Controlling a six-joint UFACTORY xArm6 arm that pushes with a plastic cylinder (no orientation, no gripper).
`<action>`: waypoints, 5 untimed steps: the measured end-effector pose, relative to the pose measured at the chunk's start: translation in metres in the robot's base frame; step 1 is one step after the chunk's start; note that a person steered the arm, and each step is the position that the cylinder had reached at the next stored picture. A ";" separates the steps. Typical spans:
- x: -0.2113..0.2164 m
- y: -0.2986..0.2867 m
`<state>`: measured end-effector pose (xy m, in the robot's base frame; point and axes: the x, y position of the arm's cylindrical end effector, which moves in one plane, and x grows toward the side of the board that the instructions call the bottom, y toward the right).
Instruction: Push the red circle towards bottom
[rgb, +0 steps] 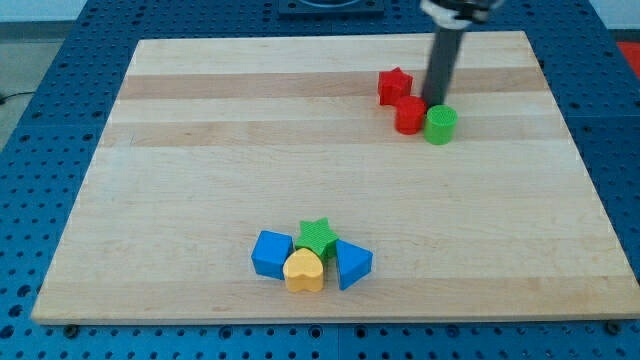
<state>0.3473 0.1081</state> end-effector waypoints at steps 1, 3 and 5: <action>0.001 -0.023; 0.040 -0.067; 0.090 -0.210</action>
<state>0.4376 -0.1016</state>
